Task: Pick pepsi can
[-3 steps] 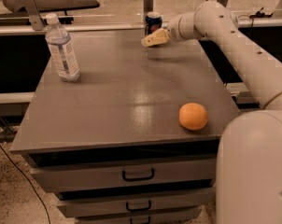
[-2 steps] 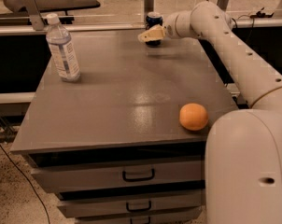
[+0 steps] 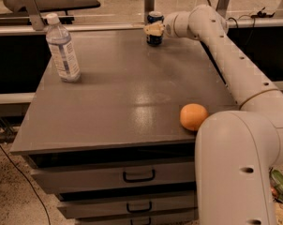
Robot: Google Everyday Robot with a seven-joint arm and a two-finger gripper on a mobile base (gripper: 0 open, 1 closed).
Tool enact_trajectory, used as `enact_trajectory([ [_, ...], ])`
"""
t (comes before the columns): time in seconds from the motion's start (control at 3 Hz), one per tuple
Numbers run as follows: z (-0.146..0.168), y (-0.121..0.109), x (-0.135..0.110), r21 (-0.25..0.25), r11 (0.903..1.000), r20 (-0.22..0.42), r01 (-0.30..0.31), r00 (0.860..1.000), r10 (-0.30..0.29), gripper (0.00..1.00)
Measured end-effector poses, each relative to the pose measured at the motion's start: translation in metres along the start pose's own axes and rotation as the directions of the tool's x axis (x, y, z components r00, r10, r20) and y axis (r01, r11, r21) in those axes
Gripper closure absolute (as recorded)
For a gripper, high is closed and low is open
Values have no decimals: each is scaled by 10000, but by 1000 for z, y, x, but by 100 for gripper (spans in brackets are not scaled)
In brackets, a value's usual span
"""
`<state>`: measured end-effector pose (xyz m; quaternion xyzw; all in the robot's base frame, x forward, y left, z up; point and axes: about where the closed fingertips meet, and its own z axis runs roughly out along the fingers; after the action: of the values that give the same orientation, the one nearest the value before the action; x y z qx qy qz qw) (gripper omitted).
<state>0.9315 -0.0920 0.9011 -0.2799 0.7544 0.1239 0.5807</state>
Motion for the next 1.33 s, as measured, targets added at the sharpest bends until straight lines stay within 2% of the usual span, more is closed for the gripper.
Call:
enact_trajectory([
  [0.33, -9, -3, -6, -50, 10000, 49, 45, 10000, -45, 72],
  [0.67, -38, 16, -30, -661, 9962, 247, 571, 9981, -556, 96],
  [1.0, -80, 51, -51, -1737, 9794, 697, 1029, 9933, -920, 100],
  [1.33, -114, 108, -69, -3224, 9388, 1090, 1217, 9899, -909, 100],
])
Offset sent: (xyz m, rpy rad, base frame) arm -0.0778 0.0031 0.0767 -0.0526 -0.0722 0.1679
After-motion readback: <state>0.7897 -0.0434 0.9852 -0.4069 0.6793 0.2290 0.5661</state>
